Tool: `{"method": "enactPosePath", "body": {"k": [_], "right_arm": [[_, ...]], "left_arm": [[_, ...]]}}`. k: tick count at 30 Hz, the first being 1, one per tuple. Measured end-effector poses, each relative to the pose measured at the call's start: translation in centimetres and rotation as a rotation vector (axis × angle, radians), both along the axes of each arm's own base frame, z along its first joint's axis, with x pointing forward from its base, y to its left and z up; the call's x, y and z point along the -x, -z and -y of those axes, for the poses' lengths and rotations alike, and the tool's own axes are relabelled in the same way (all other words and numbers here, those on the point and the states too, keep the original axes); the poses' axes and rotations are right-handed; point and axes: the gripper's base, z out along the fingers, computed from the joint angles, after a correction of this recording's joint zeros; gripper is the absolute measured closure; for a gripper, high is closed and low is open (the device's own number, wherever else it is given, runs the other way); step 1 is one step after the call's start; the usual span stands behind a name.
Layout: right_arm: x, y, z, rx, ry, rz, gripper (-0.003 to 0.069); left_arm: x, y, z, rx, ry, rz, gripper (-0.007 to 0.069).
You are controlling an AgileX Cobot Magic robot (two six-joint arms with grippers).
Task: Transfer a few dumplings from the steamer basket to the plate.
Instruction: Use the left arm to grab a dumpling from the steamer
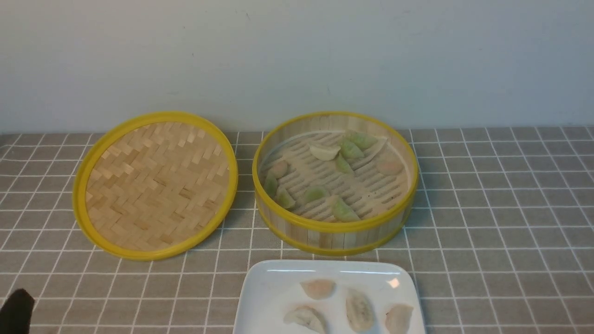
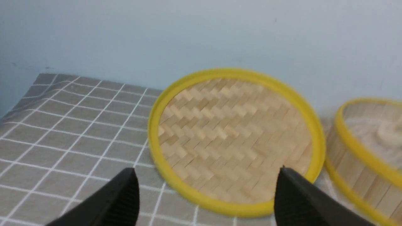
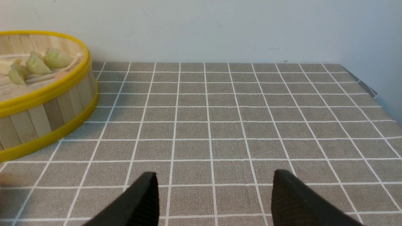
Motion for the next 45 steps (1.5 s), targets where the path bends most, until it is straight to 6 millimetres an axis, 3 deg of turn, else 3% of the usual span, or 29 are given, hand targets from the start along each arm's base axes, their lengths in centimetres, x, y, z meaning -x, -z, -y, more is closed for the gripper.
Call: {"method": "enactPosePath", "body": {"k": [3, 6, 12, 22, 30, 32, 34, 35, 37, 39, 40, 42, 45], "right_arm": [[0.0, 0.0, 0.0, 0.000, 0.000, 0.000, 0.0216], [0.0, 0.0, 0.0, 0.000, 0.000, 0.000, 0.0216], [0.0, 0.0, 0.0, 0.000, 0.000, 0.000, 0.0216], [0.0, 0.0, 0.0, 0.000, 0.000, 0.000, 0.0216], [-0.1, -0.2, -0.1, -0.032, -0.003, 0.033, 0.0216], [-0.2, -0.9, -0.3, -0.185, -0.006, 0.138, 0.0216], [-0.3, -2.1, -0.3, -0.429, -0.002, 0.293, 0.0216], [-0.3, -2.2, -0.3, -0.445, -0.001, 0.305, 0.0216], [-0.1, -3.1, -0.1, -0.611, 0.007, 0.414, 0.0216], [0.0, -3.6, 0.1, -0.690, 0.014, 0.487, 0.0216], [0.0, -3.7, 0.2, -0.696, 0.015, 0.495, 0.0216], [0.1, -3.9, 0.3, -0.725, 0.019, 0.527, 0.0216], [0.1, -4.1, 0.4, -0.729, 0.020, 0.553, 0.0216]], "left_arm": [[0.0, -1.1, -0.1, 0.147, -0.011, 0.126, 0.0104], [0.1, -1.8, -0.2, 0.185, -0.019, 0.203, 0.0104], [0.1, -2.1, -0.3, 0.190, -0.024, 0.245, 0.0104], [0.7, -4.0, -0.7, 0.189, -0.048, 0.469, 0.0105], [0.9, -4.3, -0.8, 0.187, -0.052, 0.507, 0.0108], [1.1, -4.8, -0.9, 0.189, -0.058, 0.566, 0.0176], [1.3, -5.4, -0.9, 0.197, -0.057, 0.606, 0.0321], [1.3, -5.5, -0.9, 0.198, -0.057, 0.607, 0.0337], [1.8, -7.3, -0.8, 0.203, -0.040, 0.630, 0.0520], [2.5, -10.4, -0.4, 0.204, -0.007, 0.605, 0.0601], [2.4, -10.5, -0.4, 0.202, -0.003, 0.582, 0.0605], [2.6, -13.8, 0.0, 0.191, 0.019, 0.469, 0.0624], [1.6, -15.6, 0.2, 0.181, 0.026, 0.305, 0.0629]]}}
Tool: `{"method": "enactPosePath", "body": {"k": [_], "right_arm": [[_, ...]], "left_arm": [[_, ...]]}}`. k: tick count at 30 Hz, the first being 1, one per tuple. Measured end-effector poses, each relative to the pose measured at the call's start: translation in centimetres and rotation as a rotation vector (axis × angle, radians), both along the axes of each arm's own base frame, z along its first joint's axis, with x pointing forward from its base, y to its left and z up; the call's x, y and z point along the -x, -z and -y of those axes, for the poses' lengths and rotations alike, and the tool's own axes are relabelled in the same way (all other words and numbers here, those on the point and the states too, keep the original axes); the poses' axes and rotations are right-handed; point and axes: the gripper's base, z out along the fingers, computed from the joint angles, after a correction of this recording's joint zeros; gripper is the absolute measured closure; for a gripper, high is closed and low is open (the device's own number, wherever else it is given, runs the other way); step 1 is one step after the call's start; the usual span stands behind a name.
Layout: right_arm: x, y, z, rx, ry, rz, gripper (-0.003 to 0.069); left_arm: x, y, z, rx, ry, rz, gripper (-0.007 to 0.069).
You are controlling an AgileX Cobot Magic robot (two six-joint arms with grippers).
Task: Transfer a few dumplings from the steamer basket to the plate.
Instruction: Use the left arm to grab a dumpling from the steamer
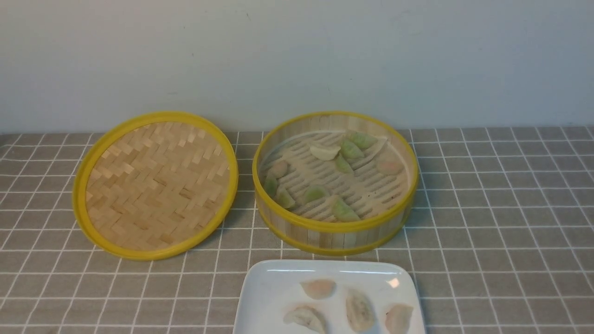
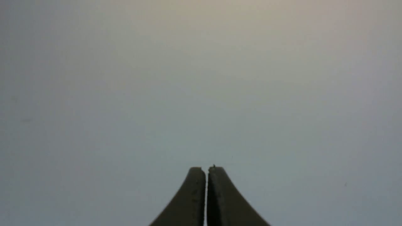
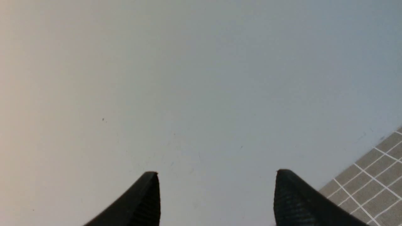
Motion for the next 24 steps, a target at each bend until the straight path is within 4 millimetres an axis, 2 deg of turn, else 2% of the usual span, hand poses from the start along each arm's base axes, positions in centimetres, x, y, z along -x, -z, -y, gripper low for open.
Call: {"method": "enactPosePath", "body": {"k": [2, 4, 9, 14, 19, 22, 24], "right_arm": [[0.2, -0.5, 0.2, 0.001, 0.023, 0.057, 0.0216], [0.3, -0.7, 0.3, 0.002, 0.033, 0.083, 0.0216], [0.4, -0.9, 0.3, 0.005, 0.041, 0.102, 0.0216], [0.4, -0.9, 0.3, 0.059, 0.058, 0.095, 0.0216], [0.2, -0.9, 0.1, 0.020, 0.008, 0.056, 0.0243], [0.4, -2.2, -0.5, 0.063, -0.052, 0.000, 0.0295], [0.8, -4.1, -1.0, 0.137, -0.089, -0.045, 0.0349]], "left_arm": [[-2.0, -1.6, 0.2, -0.061, 0.028, -0.259, 0.0629], [-3.4, -2.1, 0.4, -0.103, 0.057, -0.412, 0.0629], [-8.2, -1.6, 1.4, -0.234, 0.260, -0.813, 0.0629], [-12.5, 0.5, 2.2, -0.276, 0.442, -1.025, 0.0629], [-16.5, 1.8, 2.4, -0.308, 0.508, -1.129, 0.0629], [-18.7, 2.0, 3.2, -0.363, 0.553, -1.178, 0.0629], [-20.3, 2.2, 4.7, -0.434, 0.610, -1.215, 0.0629]]}}
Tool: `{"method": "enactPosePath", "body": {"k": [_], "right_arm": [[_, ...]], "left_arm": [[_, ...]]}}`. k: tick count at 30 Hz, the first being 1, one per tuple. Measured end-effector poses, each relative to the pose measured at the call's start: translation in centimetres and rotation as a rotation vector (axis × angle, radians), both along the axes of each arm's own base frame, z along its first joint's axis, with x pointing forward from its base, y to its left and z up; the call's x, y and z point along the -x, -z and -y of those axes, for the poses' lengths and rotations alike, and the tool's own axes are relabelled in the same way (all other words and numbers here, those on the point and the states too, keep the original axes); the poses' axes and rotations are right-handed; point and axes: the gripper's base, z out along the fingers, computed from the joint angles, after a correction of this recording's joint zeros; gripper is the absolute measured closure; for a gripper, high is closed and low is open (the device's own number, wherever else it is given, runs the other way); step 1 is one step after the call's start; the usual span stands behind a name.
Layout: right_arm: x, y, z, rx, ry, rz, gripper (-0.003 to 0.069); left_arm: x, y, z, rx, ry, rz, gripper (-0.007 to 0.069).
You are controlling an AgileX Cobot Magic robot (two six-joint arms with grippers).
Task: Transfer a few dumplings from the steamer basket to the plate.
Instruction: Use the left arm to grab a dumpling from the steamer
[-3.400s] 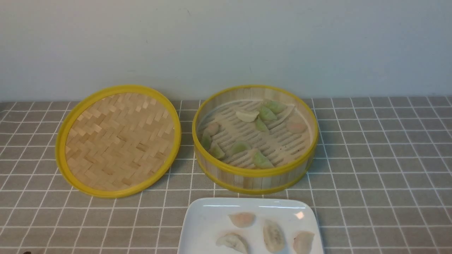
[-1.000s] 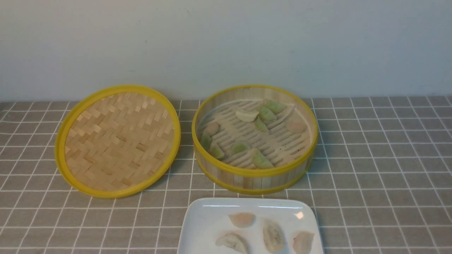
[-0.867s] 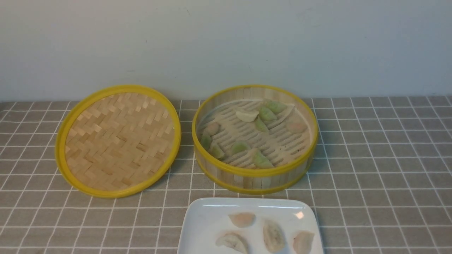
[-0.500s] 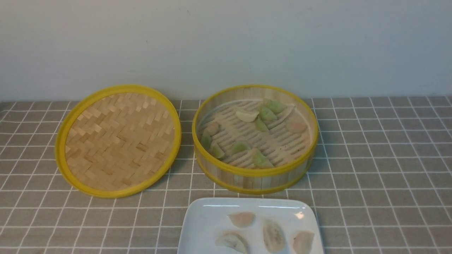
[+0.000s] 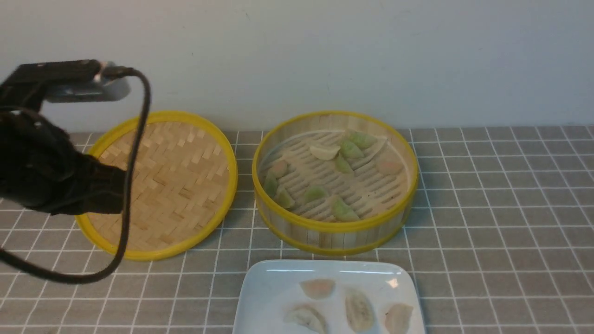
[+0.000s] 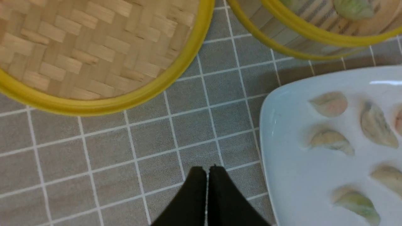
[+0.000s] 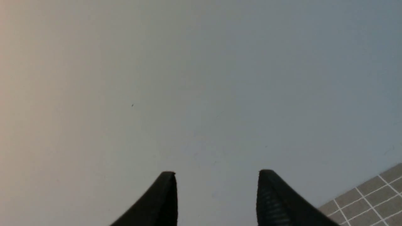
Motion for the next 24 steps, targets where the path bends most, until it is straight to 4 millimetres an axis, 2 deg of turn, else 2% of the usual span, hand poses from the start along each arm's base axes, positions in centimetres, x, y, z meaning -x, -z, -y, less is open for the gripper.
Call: {"method": "enactPosePath", "body": {"k": [3, 4, 5, 6, 7, 11, 13, 14, 15, 17, 21, 24], "right_arm": [[-0.2, -1.4, -0.3, 0.069, -0.031, -0.114, 0.0398], [-0.3, -1.5, -0.3, 0.074, -0.034, -0.133, 0.0403], [-0.7, -1.5, -0.5, 0.084, -0.050, -0.227, 0.0410], [-0.8, -1.5, -0.5, 0.086, -0.051, -0.239, 0.0410], [-1.2, -1.3, -0.6, 0.097, -0.068, -0.332, 0.0413], [-2.0, -1.6, -1.0, 0.172, -0.123, -0.520, 0.0428], [-2.5, -2.9, -1.6, 0.239, -0.216, -0.675, 0.0473], [-2.6, -3.0, -1.6, 0.245, -0.225, -0.689, 0.0479], [-3.2, -4.1, -2.1, 0.296, -0.307, -0.803, 0.0543], [-4.3, -5.3, -2.6, 0.339, -0.417, -0.943, 0.0625], [-6.1, -6.8, -3.0, 0.399, -0.522, -1.053, 0.0666], [-7.3, -7.3, -3.0, 0.414, -0.540, -1.070, 0.0671]], "left_arm": [[-2.5, 0.3, 3.1, -0.039, 0.107, -0.048, 0.0629], [-2.8, 0.3, 3.5, -0.046, 0.120, -0.052, 0.0629], [-4.0, 0.5, 5.2, -0.064, 0.176, -0.074, 0.0629], [-4.1, 0.6, 5.4, -0.067, 0.183, -0.075, 0.0629], [-5.5, 0.9, 7.5, -0.087, 0.245, -0.095, 0.0629], [-7.9, 1.9, 11.0, -0.103, 0.327, -0.126, 0.0629], [-9.2, 2.6, 12.8, -0.112, 0.365, -0.139, 0.0629], [-9.3, 2.7, 12.9, -0.113, 0.368, -0.141, 0.0629], [-10.6, 3.4, 14.5, -0.121, 0.404, -0.137, 0.0629], [-11.7, 3.9, 15.9, -0.126, 0.444, -0.119, 0.0629], [-13.6, 4.9, 18.0, -0.143, 0.521, -0.067, 0.0627], [-14.9, 5.9, 19.4, -0.148, 0.559, -0.033, 0.0605]]}}
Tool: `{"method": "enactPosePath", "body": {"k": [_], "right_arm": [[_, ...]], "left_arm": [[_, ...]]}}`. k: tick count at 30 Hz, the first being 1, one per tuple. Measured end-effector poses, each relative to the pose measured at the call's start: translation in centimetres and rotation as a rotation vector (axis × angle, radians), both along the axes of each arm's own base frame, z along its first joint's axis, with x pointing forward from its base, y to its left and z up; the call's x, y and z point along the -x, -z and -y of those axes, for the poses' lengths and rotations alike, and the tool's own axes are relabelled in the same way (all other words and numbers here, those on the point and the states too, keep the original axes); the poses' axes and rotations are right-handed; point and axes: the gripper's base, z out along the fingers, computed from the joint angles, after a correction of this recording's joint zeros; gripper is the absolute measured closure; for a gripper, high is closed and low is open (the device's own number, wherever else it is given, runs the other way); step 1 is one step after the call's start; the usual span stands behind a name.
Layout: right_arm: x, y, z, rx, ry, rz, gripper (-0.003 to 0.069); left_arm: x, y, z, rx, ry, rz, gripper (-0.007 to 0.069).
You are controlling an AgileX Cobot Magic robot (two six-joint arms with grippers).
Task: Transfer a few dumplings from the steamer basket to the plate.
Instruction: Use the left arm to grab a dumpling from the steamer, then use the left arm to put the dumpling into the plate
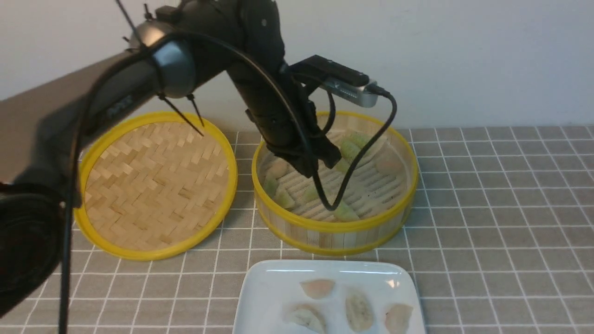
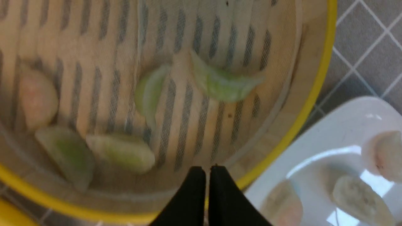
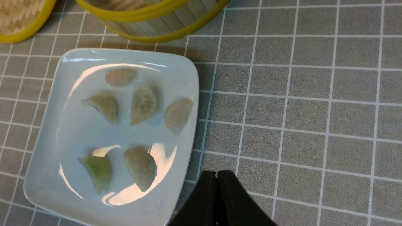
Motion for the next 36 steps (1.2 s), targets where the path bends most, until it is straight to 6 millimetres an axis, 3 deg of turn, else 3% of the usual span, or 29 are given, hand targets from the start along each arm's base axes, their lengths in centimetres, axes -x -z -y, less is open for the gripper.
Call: {"method": "enactPosePath", "body": {"k": [7, 8, 11, 14, 19, 22, 23, 24, 26, 32, 33, 36], "right_arm": [[-0.5, 0.0, -0.1, -0.006, -0.020, -0.008, 0.0672], [-0.5, 0.0, -0.2, -0.008, -0.021, -0.007, 0.0672], [-0.5, 0.0, -0.2, -0.008, -0.021, -0.007, 0.0672], [-0.5, -0.1, -0.2, -0.011, -0.022, -0.006, 0.0672], [-0.5, -0.1, -0.3, -0.021, -0.024, -0.006, 0.0672], [-0.5, -0.1, -0.3, -0.022, -0.024, -0.005, 0.0672], [-0.5, -0.1, -0.3, -0.020, -0.027, -0.005, 0.0672], [-0.5, -0.1, -0.3, -0.020, -0.027, -0.005, 0.0672], [-0.5, -0.1, -0.3, -0.015, -0.035, -0.004, 0.0672], [-0.4, -0.1, -0.3, -0.013, -0.048, -0.006, 0.0672], [-0.4, -0.1, -0.4, -0.016, -0.048, -0.006, 0.0672], [-0.4, -0.1, -0.4, -0.024, -0.049, -0.006, 0.0672]], "left_arm": [[-2.8, 4.2, 1.6, -0.068, 0.027, 0.029, 0.0415], [-3.3, 5.2, 1.7, -0.096, 0.032, 0.033, 0.0345], [-3.8, 7.1, 1.9, -0.123, 0.033, 0.029, 0.0228], [-4.3, 8.2, 2.1, -0.124, 0.030, 0.038, 0.0176], [-4.8, 9.6, 2.2, -0.134, 0.025, 0.055, 0.0194], [-4.9, 9.7, 2.2, -0.136, 0.010, 0.050, 0.0244], [-4.9, 9.8, 2.2, -0.137, -0.005, 0.043, 0.0312], [-4.9, 9.8, 2.2, -0.138, -0.008, 0.040, 0.0331], [-4.8, 9.6, 2.2, -0.138, -0.048, 0.020, 0.0491], [-4.7, 6.8, 2.0, -0.143, -0.085, 0.001, 0.0499], [-4.7, 4.1, 2.1, -0.110, -0.093, 0.044, 0.0499], [-3.8, -1.3, 1.7, -0.030, -0.103, 0.137, 0.0499]]}}
